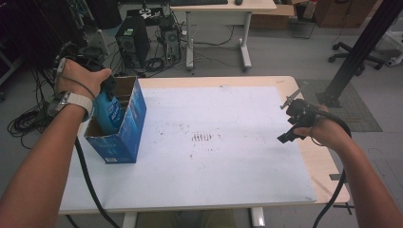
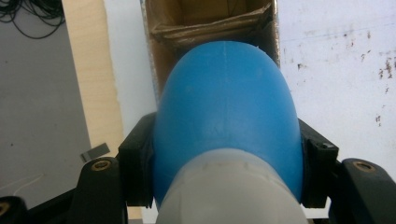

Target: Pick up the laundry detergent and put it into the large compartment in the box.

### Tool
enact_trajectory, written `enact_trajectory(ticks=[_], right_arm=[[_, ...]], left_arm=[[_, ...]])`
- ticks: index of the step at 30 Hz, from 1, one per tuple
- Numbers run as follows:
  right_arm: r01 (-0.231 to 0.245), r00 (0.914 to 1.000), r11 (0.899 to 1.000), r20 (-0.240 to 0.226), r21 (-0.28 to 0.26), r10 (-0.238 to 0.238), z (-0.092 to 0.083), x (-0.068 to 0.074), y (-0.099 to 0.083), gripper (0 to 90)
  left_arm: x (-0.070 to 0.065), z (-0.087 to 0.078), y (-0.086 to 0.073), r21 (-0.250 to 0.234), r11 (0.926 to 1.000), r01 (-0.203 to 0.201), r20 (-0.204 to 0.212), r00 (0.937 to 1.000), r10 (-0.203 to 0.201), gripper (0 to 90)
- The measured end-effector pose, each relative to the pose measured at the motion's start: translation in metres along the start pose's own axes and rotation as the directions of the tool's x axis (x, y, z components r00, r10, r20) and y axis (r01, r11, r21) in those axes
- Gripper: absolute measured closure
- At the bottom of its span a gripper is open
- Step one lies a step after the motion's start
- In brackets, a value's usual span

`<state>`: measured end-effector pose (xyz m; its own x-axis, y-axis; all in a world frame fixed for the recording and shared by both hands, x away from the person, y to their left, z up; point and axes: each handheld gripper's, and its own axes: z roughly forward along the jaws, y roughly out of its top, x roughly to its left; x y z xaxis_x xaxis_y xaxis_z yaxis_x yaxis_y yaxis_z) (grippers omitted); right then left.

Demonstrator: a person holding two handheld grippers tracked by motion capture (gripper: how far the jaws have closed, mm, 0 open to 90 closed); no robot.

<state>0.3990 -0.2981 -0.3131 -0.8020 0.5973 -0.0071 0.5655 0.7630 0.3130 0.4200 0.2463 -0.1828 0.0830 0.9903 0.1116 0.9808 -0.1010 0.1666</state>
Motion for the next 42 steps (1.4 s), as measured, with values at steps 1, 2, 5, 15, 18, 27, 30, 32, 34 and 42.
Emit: enact_trajectory(ticks=[1,2,5,15,18,27,30,32,34,42], right_arm=[[-0.001,1.0,1.0,-0.001,0.001,0.001,0.0,0.0,0.0,11.1],[-0.001,1.0,1.0,-0.001,0.001,0.001,0.0,0.0,0.0,11.1],[-0.003,1.0,1.0,-0.001,0.002,0.003,0.001,-0.001,0.0,11.1],[-0.009,0.9999,1.0,-0.005,0.005,0.009,0.003,-0.002,-0.003,11.1],[-0.014,0.9999,1.0,-0.006,0.005,0.014,0.004,-0.003,-0.005,11.1],[-0.022,0.9998,1.0,-0.003,0.009,0.022,0.005,-0.004,-0.009,11.1],[-0.023,0.9997,1.0,-0.004,0.01,0.023,0.006,-0.005,-0.009,11.1],[-0.023,0.9997,1.0,-0.005,0.011,0.023,0.007,-0.004,-0.009,11.1],[-0.02,0.9998,1.0,-0.007,0.013,0.02,0.007,-0.004,-0.009,11.1],[-0.022,0.9998,1.0,-0.005,0.011,0.022,0.007,-0.004,-0.009,11.1]], left_arm=[[0.0,0.003,0.0,0.002,1.0,0.0,0.001,1.0,0.0,37.4],[0.0,0.003,0.0,0.002,1.0,0.0,0.001,1.0,0.0,37.4],[-0.001,0.011,0.001,0.003,1.0,-0.005,-0.004,1.0,0.005,37.4],[-0.004,0.036,0.001,0.017,0.9996,-0.024,-0.012,0.9996,0.024,37.4],[-0.003,0.041,0.0,0.019,0.9996,-0.023,-0.005,0.9997,0.023,37.4],[-0.002,0.054,-0.001,0.02,0.9995,-0.024,-0.006,0.9997,0.024,37.4],[-0.004,0.058,-0.002,0.017,0.9994,-0.031,-0.015,0.9994,0.032,37.4],[-0.005,0.061,-0.001,0.02,0.9991,-0.037,-0.019,0.9991,0.037,37.4],[-0.004,0.063,-0.002,0.018,0.9992,-0.035,-0.016,0.9992,0.035,37.4],[-0.003,0.072,-0.004,0.022,0.9992,-0.035,-0.009,0.9994,0.035,37.4]])
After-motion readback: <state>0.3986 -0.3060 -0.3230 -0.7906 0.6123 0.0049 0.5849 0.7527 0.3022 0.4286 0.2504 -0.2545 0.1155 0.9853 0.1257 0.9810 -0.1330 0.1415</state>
